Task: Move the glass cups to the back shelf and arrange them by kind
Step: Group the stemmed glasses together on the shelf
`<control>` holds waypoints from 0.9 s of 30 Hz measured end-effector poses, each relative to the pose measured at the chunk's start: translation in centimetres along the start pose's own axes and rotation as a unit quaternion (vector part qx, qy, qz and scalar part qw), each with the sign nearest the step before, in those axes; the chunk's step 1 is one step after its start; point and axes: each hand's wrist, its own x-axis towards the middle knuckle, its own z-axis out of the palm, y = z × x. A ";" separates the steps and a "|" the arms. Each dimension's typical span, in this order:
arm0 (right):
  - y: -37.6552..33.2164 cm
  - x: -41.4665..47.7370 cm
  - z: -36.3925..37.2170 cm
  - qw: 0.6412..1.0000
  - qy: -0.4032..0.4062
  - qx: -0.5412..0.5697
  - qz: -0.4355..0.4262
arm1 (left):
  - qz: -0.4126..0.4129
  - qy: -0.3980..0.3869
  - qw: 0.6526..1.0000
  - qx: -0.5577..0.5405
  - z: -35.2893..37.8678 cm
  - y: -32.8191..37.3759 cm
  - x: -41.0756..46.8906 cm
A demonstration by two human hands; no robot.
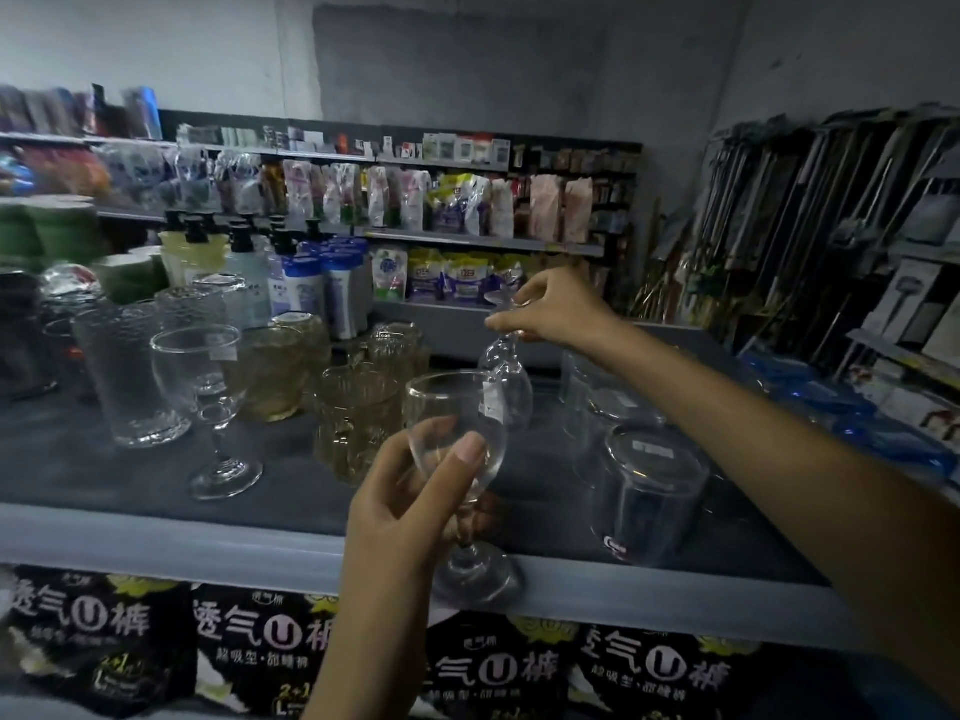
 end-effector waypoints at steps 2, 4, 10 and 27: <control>0.3 0.1 0.2 1.000 0.007 0.004 -0.001 | -0.009 -0.013 1.000 -0.018 -0.5 0.3 0.6; -0.1 -0.4 0.2 1.000 0.013 -0.008 -0.001 | -0.005 -0.029 0.999 -0.023 -1.0 0.8 1.1; -3.0 -4.6 -1.4 0.986 0.030 -0.161 -0.003 | -0.007 -0.060 0.998 -0.014 -2.0 1.9 1.7; -2.0 -15.4 8.6 0.985 0.094 -0.050 0.135 | -0.015 -0.092 0.996 -0.011 -5.2 2.9 2.3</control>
